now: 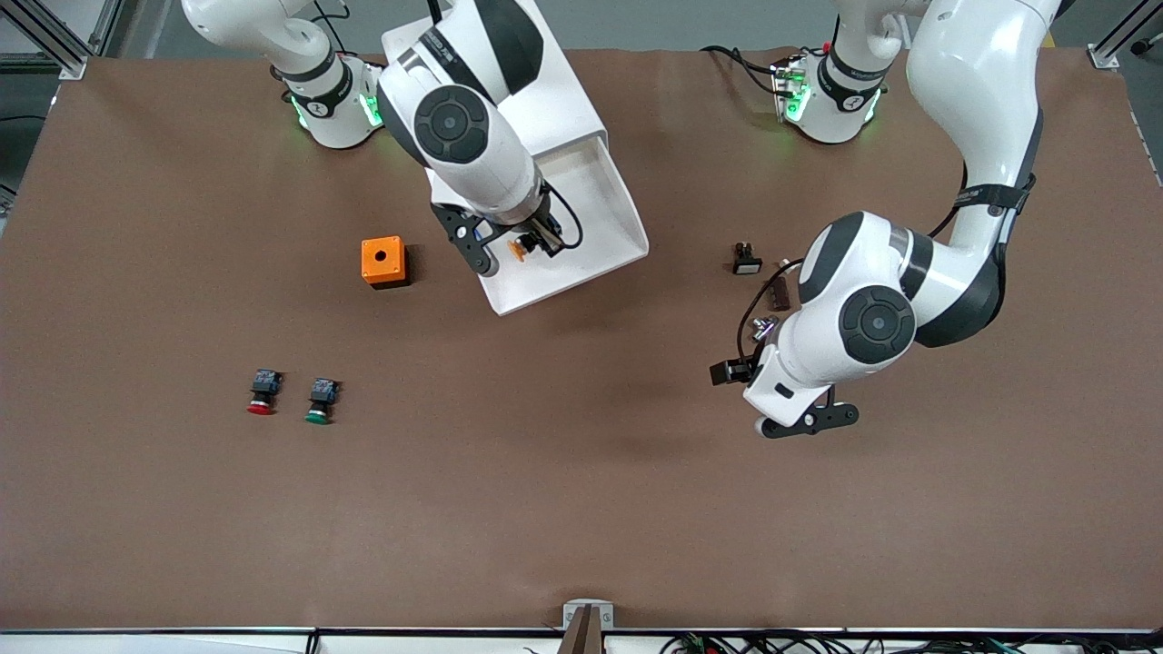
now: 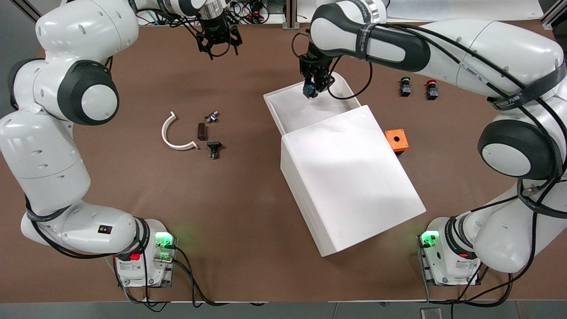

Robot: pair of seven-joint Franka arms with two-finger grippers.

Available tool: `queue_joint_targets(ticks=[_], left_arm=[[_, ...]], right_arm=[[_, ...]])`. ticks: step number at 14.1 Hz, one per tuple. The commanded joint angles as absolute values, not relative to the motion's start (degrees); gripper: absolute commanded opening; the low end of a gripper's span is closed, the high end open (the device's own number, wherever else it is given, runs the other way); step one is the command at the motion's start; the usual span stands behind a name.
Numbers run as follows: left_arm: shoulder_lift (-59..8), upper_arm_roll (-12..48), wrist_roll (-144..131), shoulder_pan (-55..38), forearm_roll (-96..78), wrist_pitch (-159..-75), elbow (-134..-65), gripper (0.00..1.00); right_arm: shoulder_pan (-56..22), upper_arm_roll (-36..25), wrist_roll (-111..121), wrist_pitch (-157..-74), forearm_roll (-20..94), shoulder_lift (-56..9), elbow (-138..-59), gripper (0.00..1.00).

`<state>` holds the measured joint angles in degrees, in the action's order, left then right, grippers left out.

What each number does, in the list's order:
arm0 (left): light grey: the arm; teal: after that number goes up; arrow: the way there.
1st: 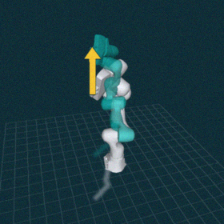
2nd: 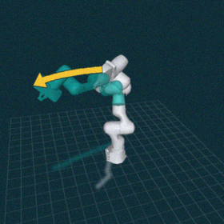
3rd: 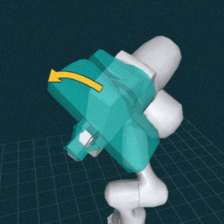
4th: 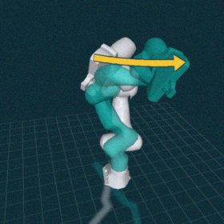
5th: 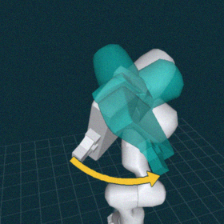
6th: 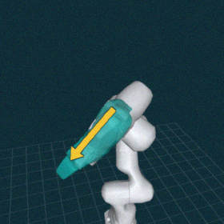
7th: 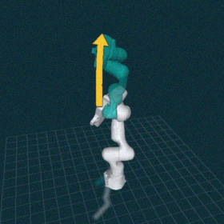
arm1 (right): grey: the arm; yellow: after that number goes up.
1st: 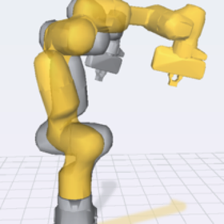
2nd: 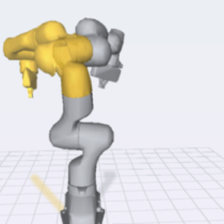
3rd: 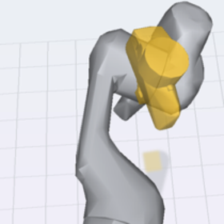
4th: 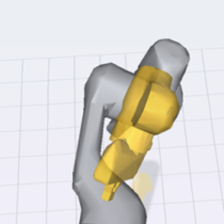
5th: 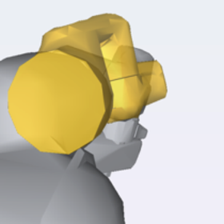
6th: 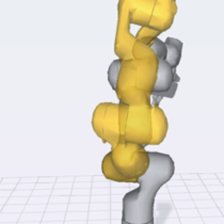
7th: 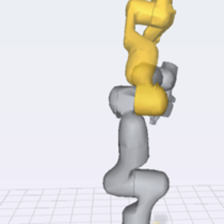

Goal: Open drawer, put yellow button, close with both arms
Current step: 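Carry the yellow button over the open drawer and release it with the right gripper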

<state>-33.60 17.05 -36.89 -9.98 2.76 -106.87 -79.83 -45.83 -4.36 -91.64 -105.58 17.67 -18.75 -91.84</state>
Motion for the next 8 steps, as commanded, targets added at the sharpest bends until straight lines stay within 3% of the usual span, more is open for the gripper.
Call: queue_joint_targets(ticks=[1,4,6,8], left_arm=[[-32.61,16.96,-42.27,-12.30,5.35,-106.87,-80.24,1.00],[-32.61,16.96,-44.38,-14.41,5.54,-109.77,-81.12,1.00],[-32.61,16.96,-46.48,-16.51,5.54,-111.44,-81.65,1.00],[-32.70,16.96,-48.95,-17.57,5.54,-113.63,-82.96,1.00]], right_arm=[[-47.11,-5.10,-92.29,-105.82,18.55,-19.60,-91.93,0.29],[-47.63,-5.10,-92.29,-105.65,18.54,-20.30,-91.93,0.33],[-47.99,-5.10,-92.20,-105.38,18.37,-20.30,-91.76,0.57],[-47.81,-5.18,-92.11,-105.29,18.28,-20.22,-91.32,1.00]])
